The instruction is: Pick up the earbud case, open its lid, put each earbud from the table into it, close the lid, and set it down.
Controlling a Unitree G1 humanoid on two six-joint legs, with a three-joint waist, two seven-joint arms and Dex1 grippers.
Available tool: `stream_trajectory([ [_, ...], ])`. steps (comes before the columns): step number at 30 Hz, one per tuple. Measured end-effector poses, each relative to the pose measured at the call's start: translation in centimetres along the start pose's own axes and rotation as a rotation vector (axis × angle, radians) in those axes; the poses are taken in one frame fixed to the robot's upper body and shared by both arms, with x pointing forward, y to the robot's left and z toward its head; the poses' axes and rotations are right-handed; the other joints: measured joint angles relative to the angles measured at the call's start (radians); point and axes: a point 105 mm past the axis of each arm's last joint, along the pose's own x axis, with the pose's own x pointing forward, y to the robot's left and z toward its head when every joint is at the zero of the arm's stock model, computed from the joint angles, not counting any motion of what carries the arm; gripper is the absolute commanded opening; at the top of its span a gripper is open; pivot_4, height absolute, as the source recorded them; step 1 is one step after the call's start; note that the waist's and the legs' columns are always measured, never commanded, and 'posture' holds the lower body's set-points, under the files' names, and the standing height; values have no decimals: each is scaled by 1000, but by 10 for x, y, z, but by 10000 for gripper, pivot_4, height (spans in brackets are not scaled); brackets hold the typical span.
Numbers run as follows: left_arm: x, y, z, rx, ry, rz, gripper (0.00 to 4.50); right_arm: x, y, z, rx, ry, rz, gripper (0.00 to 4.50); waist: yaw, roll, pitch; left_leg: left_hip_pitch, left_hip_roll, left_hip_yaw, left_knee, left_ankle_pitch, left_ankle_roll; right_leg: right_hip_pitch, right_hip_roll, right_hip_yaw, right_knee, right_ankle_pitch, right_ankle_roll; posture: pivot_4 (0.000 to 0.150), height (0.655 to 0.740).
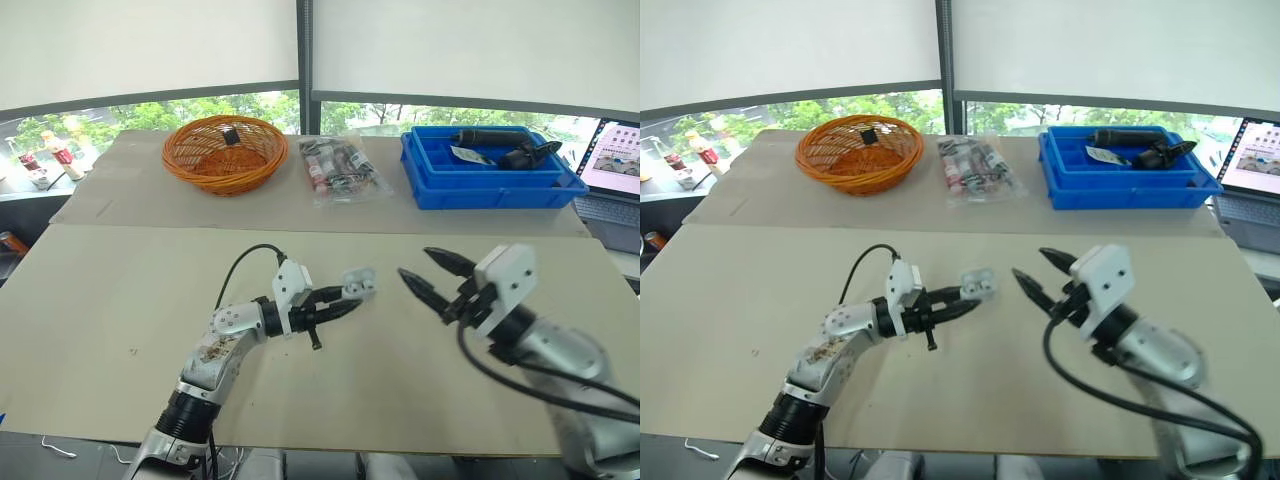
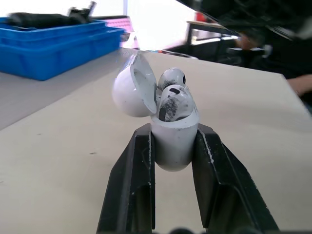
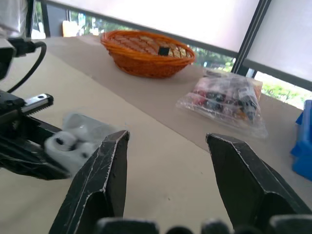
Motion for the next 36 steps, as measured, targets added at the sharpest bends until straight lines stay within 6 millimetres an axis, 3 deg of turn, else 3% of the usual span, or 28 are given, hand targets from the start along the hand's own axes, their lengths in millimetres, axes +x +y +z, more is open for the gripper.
stream_trajectory([
  [3, 11, -12, 1, -9, 10, -113, 5366, 0, -8, 1, -27, 80, 80, 12630, 0, 0, 0, 0, 0, 0, -1, 0, 1, 0, 1, 0, 0, 0, 0, 1500, 7114],
  [7, 21, -18, 6, 3, 6, -213, 5366, -1, 0, -19, 26, 239, 242, 0, 1, 0, 0, -1, 0, 0, 0, -1, 1, 0, 0, 0, -3, 0, 0, 1500, 7114],
  [15, 32, -22, 3, -16, 8, -281, 5366, 3, 20, -11, 104, 255, 454, 0, 4, 0, 0, -1, 0, 0, 1, -1, 2, 0, 0, 0, -3, 0, 0, 1500, 7114],
  [25, 36, -13, -2, -79, 18, -234, 5366, -29, 47, -20, 246, 381, 632, 0, 7, 0, 1, -2, 0, -1, 1, -1, 2, 0, 0, -1, -3, 0, 0, 1500, 7114],
  [30, 37, -9, -3, -84, 29, -235, 5366, -28, 41, -10, 249, 322, 578, 0, 5, 0, 1, -2, 0, -1, 1, -1, 2, 0, 0, -1, -3, 0, 0, 1500, 7114],
  [36, 34, -11, -4, -35, 38, -270, 5366, -7, 18, 8, 233, 193, 416, 0, 6, 0, 1, -2, 0, 0, 1, -1, 2, 0, 0, -1, -3, 0, 0, 1500, 7114],
])
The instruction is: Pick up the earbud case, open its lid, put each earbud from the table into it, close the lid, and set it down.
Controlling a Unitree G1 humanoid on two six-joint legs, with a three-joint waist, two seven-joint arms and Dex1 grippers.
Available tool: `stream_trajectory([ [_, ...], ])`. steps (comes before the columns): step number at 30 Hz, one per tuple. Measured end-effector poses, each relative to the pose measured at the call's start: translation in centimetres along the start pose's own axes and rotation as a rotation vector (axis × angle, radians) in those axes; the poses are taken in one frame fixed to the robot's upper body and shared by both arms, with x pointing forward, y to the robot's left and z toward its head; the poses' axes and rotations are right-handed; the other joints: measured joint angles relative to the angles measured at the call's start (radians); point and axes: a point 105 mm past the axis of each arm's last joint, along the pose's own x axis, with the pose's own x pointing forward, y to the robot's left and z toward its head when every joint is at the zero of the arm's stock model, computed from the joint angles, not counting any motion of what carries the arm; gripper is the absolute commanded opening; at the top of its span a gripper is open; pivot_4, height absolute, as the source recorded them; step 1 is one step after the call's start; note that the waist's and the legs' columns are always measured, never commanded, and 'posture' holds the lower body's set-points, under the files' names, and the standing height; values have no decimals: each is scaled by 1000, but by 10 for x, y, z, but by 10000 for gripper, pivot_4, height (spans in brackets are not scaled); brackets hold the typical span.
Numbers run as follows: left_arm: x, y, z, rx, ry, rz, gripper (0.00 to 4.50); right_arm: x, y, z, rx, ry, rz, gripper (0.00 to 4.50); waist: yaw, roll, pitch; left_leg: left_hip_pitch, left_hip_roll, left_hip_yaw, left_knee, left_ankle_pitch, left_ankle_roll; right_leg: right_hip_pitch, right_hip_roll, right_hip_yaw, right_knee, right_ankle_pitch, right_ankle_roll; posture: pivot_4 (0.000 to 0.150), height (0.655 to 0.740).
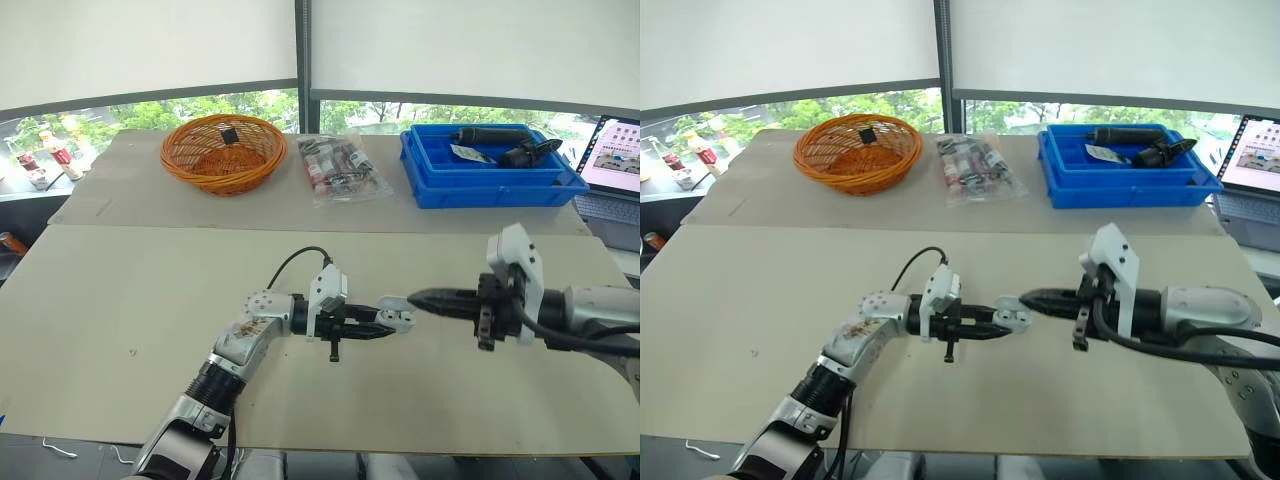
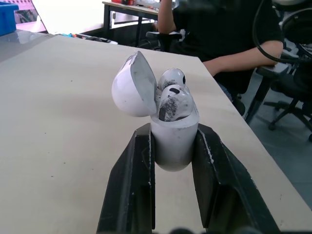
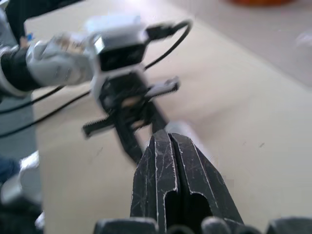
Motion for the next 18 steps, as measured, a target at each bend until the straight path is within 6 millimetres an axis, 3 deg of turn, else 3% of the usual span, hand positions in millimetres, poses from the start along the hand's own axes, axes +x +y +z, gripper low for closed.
stream_trajectory([
  [6, 3, -3, 2, 26, -9, -23, 5366, 12, -15, -19, -3, 97, -61, 0, 3, 0, 0, -2, 0, 0, 0, 0, 0, -1, 0, 0, -1, 0, 0, 1500, 7114],
  [9, 5, -5, 1, 27, -8, -33, 5366, 14, -12, -29, 1, 148, -27, 0, 2, 0, 0, -2, 0, 0, 0, 0, 0, -1, 0, 0, 0, 0, 0, 1500, 7114],
  [18, 6, -5, 0, 27, 3, -27, 5366, 7, 10, -27, 30, 181, 121, 0, 2, 0, 0, -2, 0, 0, 0, 0, 0, -1, 0, 0, 0, 0, 0, 1500, 7114],
])
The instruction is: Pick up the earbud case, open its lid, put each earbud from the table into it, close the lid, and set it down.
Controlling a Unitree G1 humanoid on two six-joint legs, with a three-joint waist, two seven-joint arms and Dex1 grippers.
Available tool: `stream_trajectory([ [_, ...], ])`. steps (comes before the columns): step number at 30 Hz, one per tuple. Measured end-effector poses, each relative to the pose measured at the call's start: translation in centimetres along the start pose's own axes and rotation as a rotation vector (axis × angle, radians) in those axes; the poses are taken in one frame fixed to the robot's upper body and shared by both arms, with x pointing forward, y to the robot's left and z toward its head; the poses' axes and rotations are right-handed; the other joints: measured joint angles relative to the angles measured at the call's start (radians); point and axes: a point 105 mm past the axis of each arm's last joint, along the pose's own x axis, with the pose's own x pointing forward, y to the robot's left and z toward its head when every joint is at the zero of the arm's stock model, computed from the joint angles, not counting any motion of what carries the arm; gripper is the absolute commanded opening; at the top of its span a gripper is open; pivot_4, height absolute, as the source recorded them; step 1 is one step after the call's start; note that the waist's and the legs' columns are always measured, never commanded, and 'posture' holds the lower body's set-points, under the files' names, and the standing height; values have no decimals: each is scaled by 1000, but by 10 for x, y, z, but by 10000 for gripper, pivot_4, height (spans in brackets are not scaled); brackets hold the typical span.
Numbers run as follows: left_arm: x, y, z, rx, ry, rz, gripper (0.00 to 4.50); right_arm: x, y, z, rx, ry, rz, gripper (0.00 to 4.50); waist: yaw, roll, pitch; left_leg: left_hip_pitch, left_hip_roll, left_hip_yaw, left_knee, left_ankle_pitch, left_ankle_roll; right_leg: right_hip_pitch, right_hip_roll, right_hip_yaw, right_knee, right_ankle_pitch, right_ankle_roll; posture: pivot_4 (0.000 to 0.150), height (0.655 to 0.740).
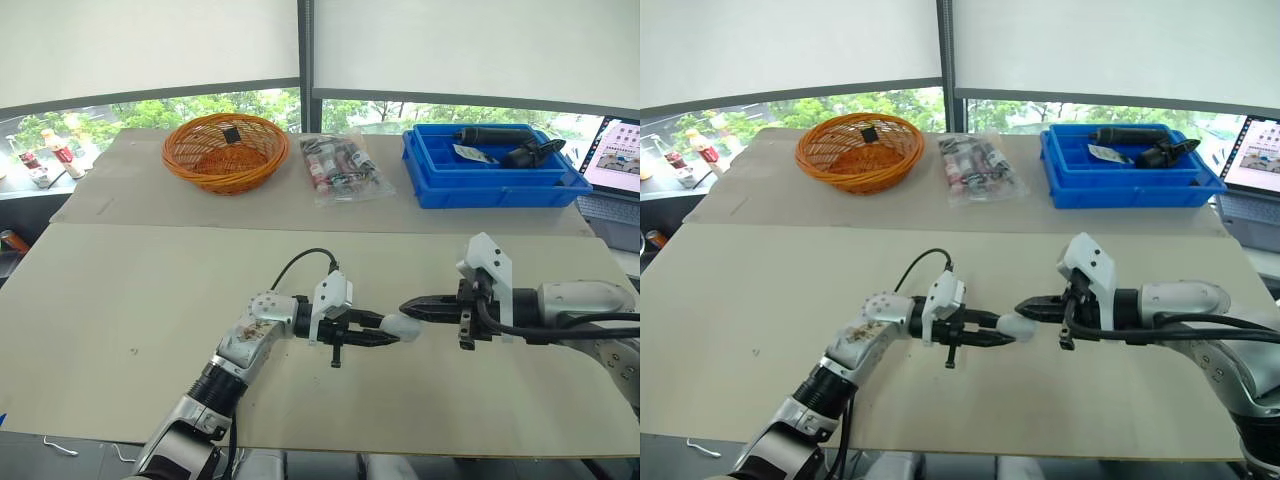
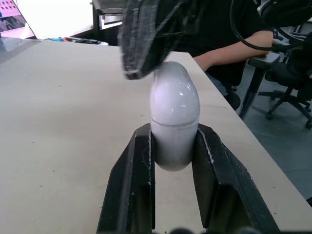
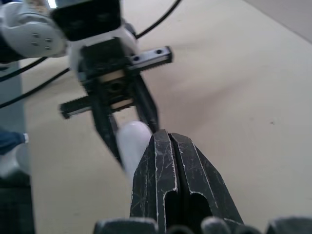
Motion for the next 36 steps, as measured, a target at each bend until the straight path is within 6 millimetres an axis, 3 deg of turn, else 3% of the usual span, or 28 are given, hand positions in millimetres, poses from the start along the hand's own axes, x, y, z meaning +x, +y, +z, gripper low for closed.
stream_trajectory([
  [5, 0, 3, -6, -105, 18, 30, 5366, -4, 1, -7, 12, 19, -23, 0, 0, 0, 0, 0, 0, 0, 0, 0, 0, 0, 0, 0, 0, 0, 0, 1500, 7114],
  [11, -2, 14, -15, -357, 132, 84, 5366, -10, -21, -7, -41, -43, -238, 0, -2, 0, 0, 0, 0, 0, 0, 0, 0, -1, 0, 0, 2, 0, 0, 1500, 7114],
  [17, -6, 36, -25, -508, 245, 190, 5366, -8, -20, -28, -64, -2, -346, 0, -1, 0, 0, -1, 0, 0, 0, 0, 0, -2, 0, 0, 2, 0, 0, 1500, 7114],
  [18, -8, 38, -29, -518, 264, 202, 15403, -7, -17, -30, -64, 0, -347, 0, -3, 0, 0, -1, -1, 0, 0, 0, 0, -2, 0, 0, 2, 0, 0, 1500, 7114],
  [23, -12, 46, -32, -464, 321, 214, 37732, -4, -9, -28, -97, -5, -334, 0, -3, 0, 0, -1, -1, 0, 0, 0, -1, -2, 0, 0, 3, 0, 0, 1500, 7114],
  [25, -18, 49, -30, -396, 335, 215, 44375, -4, -7, -28, -112, 0, -322, 0, -5, 0, 0, 0, 0, 0, 0, 0, -1, -2, 0, 1, 3, 0, 0, 1500, 7114],
  [26, -23, 52, -30, -360, 345, 223, 44375, -4, -6, -28, -124, 8, -310, 0, -7, 0, 0, 0, 0, 0, 0, 0, -1, -2, 0, 1, 3, 0, 0, 1500, 7114],
  [31, -67, 58, -31, -195, 428, 287, 45000, -7, -5, -27, -211, 56, -278, 16047, -12, 0, 0, 0, 0, 0, -1, 0, -1, -3, 1, 1, 3, 0, 0, 1500, 7114],
  [36, -101, 39, -21, -47, 437, 269, 45000, -12, -6, -26, -293, 95, -235, 33145, -2, 1, 0, -7, 0, 0, 1, 1, -2, -9, 0, 1, 5, 0, 0, 1500, 7114],
])
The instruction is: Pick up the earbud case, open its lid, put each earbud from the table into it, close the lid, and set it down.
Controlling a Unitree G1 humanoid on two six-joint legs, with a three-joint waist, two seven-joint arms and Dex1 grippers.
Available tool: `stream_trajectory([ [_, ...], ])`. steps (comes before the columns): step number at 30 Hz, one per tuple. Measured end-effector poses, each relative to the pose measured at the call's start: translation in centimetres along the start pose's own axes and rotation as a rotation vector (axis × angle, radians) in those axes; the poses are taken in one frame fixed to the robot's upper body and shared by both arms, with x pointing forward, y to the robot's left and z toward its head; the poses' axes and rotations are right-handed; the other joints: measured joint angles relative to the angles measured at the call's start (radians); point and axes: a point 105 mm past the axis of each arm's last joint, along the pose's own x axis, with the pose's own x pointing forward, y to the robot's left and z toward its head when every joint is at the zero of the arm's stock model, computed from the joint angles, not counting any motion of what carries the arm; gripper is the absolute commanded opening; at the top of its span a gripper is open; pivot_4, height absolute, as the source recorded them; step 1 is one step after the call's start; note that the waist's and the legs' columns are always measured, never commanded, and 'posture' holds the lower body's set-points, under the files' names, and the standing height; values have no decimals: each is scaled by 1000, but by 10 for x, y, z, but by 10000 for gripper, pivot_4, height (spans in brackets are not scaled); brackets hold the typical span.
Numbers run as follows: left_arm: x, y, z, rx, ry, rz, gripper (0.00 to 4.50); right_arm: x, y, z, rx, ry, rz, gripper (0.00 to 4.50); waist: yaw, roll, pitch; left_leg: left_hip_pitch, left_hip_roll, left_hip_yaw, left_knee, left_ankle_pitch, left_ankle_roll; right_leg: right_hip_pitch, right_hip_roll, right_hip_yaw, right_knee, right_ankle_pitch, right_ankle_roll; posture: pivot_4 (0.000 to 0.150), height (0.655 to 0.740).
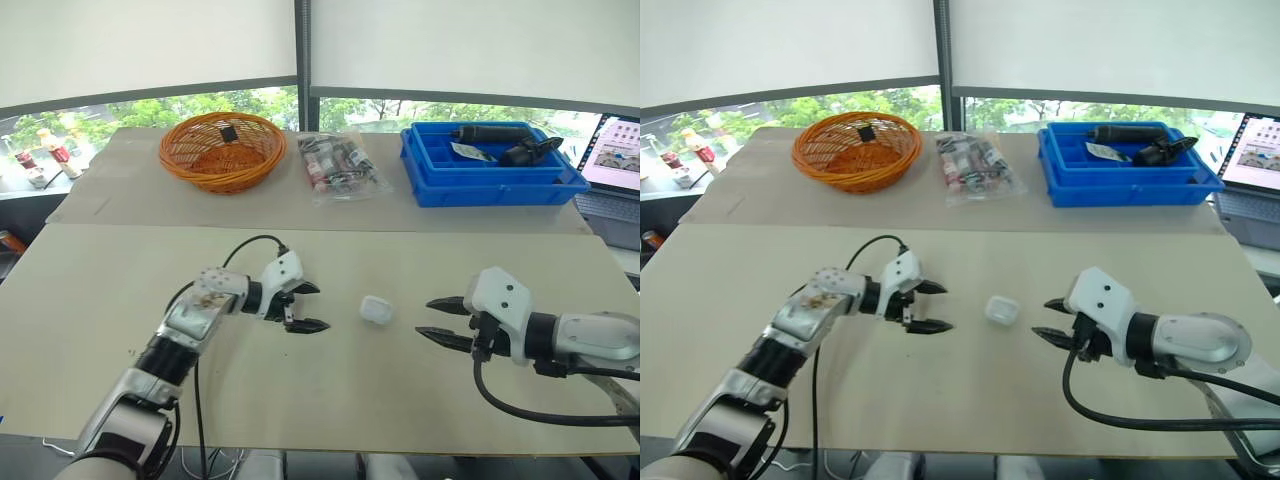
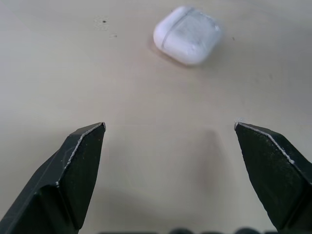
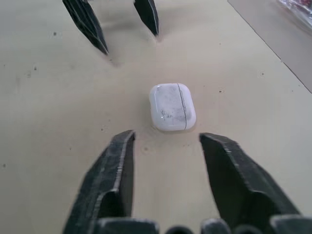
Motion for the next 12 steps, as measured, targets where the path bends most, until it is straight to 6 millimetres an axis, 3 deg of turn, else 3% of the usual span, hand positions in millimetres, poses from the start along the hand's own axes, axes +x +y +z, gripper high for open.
stream_trajectory([
  [3, -25, -13, 11, 97, -39, -25, 45000, -6, -2, 0, -59, 25, 47, 43815, 4, 0, 0, -1, 0, 0, 0, 0, 0, -1, 0, -1, 1, 0, 0, 1500, 7114],
  [7, -44, -32, 27, 200, -77, -73, 45000, -17, -8, -3, -139, 75, 93, 44465, 2, 0, 0, -1, 0, 0, 0, 0, 0, -1, 0, 0, 0, 0, 0, 1500, 7114],
  [12, -43, -51, 28, 254, -88, -101, 45000, -22, -12, -5, -143, 71, 113, 44465, 0, 0, 0, 0, 1, 0, 0, 0, 0, -1, 0, 0, 1, 0, -1, 1500, 7114],
])
